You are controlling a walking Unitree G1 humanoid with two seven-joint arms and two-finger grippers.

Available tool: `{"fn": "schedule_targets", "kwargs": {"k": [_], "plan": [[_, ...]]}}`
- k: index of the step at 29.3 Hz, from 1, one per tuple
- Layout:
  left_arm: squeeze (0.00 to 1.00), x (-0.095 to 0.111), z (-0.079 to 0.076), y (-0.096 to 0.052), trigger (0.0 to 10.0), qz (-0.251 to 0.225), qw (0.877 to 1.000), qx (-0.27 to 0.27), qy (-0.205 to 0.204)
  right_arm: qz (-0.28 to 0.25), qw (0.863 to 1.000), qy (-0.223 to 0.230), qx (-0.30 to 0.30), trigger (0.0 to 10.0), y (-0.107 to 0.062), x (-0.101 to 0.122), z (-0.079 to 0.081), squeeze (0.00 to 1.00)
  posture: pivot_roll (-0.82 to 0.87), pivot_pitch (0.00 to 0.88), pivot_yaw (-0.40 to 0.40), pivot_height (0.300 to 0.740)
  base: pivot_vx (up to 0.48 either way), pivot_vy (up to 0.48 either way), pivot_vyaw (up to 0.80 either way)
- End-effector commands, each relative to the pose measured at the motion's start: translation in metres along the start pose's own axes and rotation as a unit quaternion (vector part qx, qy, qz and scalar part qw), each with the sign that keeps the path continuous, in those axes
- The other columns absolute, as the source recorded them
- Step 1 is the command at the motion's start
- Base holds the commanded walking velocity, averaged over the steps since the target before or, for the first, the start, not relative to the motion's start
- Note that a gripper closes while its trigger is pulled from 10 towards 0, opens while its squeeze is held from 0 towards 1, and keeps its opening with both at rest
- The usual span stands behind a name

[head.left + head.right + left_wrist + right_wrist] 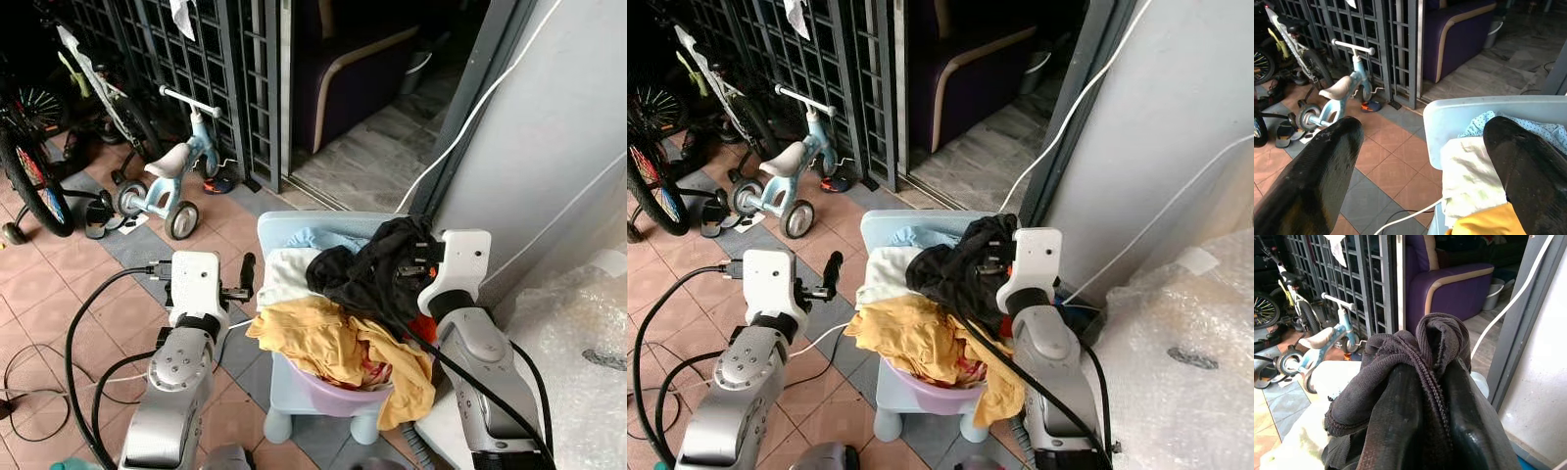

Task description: Clothes washing

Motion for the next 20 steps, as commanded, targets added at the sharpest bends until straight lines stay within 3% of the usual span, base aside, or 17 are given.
{"fn": "schedule_targets", "kwargs": {"k": [1, 13, 18, 20], "plan": [[0.00, 0.0034, 0.0005, -0.0008, 10.0, -0.004, 1.000, 0.001, 0.008, -0.016, 1.000, -0.003, 0.001, 10.0, -0.0015, 0.0082, -0.0012, 0.00, -0.02, 0.000, -0.026, 0.740, -0.319, 0.000, 0.00], [0.00, 0.0039, 0.0000, -0.0003, 10.0, -0.004, 1.000, 0.004, 0.006, -0.027, 1.000, -0.004, -0.008, 10.0, 0.0028, 0.0136, -0.0069, 0.00, -0.02, 0.001, -0.030, 0.740, -0.309, 0.000, 0.00], [0.00, 0.0060, 0.0009, 0.0006, 10.0, -0.011, 1.000, 0.005, 0.004, -0.029, 0.999, -0.005, -0.017, 10.0, 0.0042, 0.0152, -0.0083, 0.00, -0.02, 0.002, -0.027, 0.740, 0.000, 0.000, 0.00], [0.00, 0.0085, 0.0013, 0.0009, 10.0, -0.019, 1.000, 0.000, -0.004, -0.032, 0.999, -0.006, -0.024, 10.0, 0.0050, 0.0159, -0.0100, 0.00, -0.02, 0.002, -0.026, 0.740, 0.000, 0.000, -0.80]]}}
Point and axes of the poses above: a point about 5 cm out from each wrist's last joint towards the gripper, its own y axis pointing out of the wrist towards the gripper, its own x axis along the axis of the wrist's last joint, z = x × y, the point moved 1 cm from there along y, pointing out of the wrist towards the gripper, and after that the axes turned 13 degrees about y, right-handed, at the moved point
